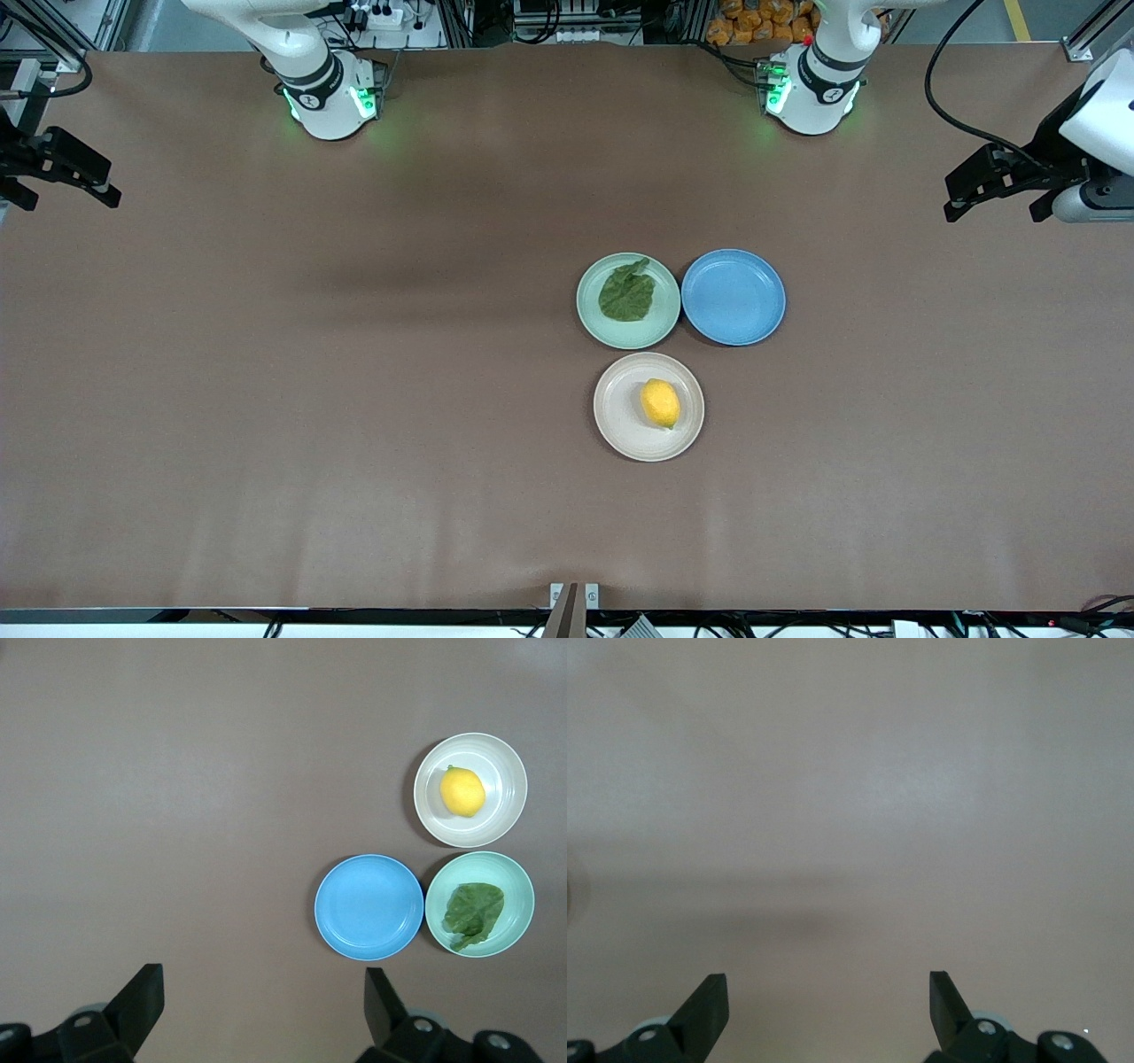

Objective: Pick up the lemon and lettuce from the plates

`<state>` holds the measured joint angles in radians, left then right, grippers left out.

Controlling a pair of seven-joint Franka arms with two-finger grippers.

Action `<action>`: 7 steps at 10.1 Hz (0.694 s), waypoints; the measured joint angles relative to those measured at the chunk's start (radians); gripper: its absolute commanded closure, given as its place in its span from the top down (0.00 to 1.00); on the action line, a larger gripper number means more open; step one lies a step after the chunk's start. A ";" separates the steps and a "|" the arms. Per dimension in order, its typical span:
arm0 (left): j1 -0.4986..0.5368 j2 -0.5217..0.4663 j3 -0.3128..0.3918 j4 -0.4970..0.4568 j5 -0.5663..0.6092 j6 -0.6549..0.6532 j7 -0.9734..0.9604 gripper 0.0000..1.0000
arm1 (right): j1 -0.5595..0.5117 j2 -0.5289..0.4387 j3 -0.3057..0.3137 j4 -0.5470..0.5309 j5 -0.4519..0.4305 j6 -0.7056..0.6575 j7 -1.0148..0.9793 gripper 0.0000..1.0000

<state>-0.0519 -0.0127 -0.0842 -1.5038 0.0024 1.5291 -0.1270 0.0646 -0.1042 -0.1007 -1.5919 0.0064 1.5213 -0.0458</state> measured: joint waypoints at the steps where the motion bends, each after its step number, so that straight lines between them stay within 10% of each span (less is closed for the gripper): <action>1: 0.000 0.005 0.000 0.001 0.000 0.000 0.000 1.00 | -0.002 -0.002 0.000 0.000 0.000 -0.009 0.003 1.00; 7: 0.000 0.024 0.000 0.003 0.000 0.000 0.000 1.00 | -0.011 -0.008 0.016 0.000 0.000 -0.040 -0.001 1.00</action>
<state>-0.0516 0.0115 -0.0841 -1.5005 0.0024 1.5293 -0.1270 0.0531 -0.1122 -0.0847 -1.5919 0.0063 1.4816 -0.0471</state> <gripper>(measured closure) 0.000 0.000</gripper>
